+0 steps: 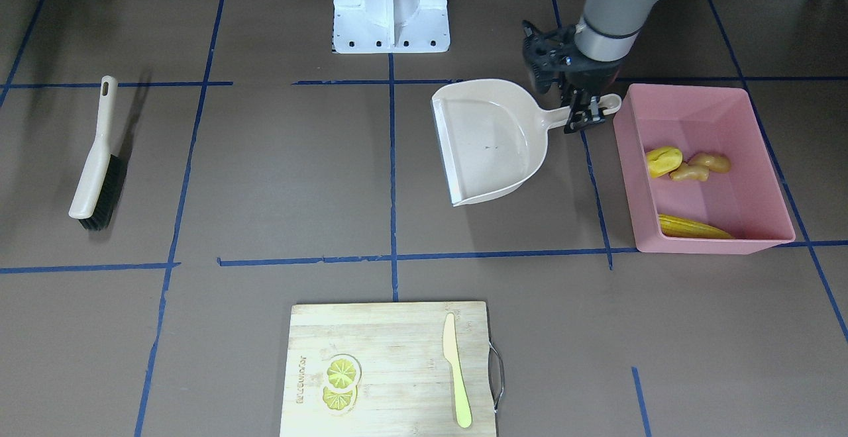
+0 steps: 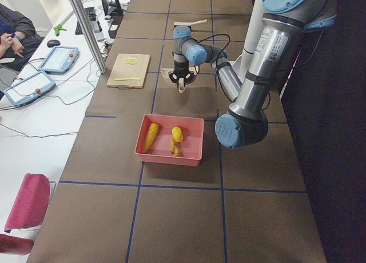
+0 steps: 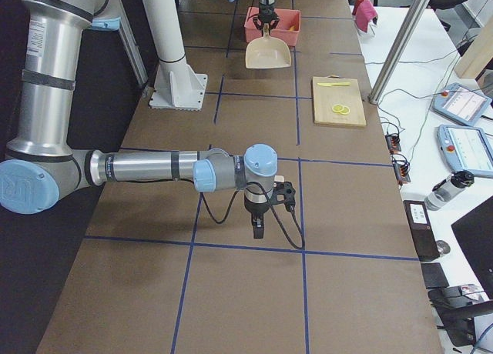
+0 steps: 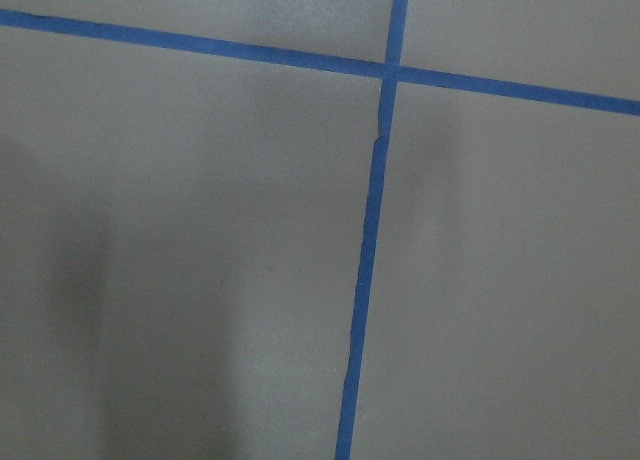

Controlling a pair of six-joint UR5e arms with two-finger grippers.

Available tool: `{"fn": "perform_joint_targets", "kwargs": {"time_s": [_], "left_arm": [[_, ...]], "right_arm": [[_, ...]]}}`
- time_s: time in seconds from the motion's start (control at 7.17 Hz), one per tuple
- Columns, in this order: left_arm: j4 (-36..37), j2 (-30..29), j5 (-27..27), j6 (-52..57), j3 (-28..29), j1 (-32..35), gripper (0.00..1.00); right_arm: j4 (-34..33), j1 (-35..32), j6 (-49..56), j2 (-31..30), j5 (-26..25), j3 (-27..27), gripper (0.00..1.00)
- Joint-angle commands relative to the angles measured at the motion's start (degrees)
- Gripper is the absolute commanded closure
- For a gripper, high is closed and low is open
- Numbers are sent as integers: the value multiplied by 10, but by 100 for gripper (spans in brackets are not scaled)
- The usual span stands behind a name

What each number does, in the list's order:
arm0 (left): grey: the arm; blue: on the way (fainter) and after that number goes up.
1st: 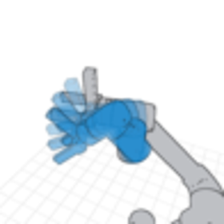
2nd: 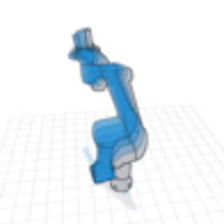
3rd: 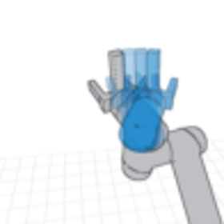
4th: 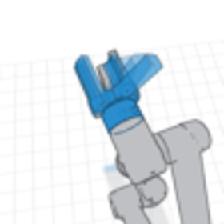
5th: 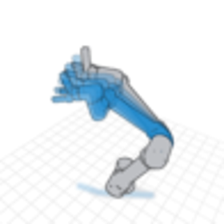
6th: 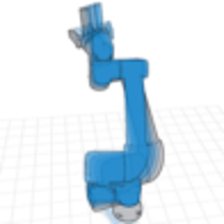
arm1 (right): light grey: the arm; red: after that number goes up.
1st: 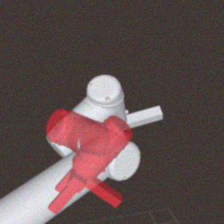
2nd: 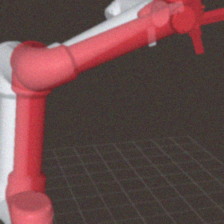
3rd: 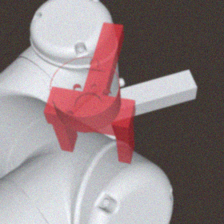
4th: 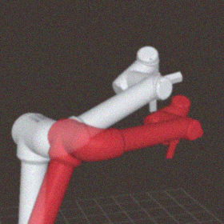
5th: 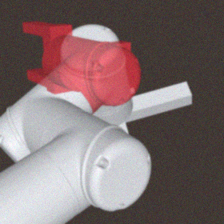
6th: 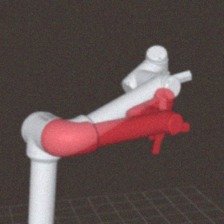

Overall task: Sweep and dump trash into bin
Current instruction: 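Lower the dustpan onto the table with the left gripper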

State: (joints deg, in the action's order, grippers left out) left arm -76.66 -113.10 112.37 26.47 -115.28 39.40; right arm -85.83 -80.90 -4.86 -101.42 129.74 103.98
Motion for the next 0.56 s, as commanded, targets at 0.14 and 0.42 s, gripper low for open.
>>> {"fn": "perform_joint_targets", "kwargs": {"time_s": [0.14, 0.42], "left_arm": [[-30, -41, -23, 23, 66, -29, 100], [-101, -43, -24, 21, 130, -29, 100]], "right_arm": [[4, -1, -3, 3, 17, -4, 0], [5, -1, -3, 7, 17, -4, 0]]}}
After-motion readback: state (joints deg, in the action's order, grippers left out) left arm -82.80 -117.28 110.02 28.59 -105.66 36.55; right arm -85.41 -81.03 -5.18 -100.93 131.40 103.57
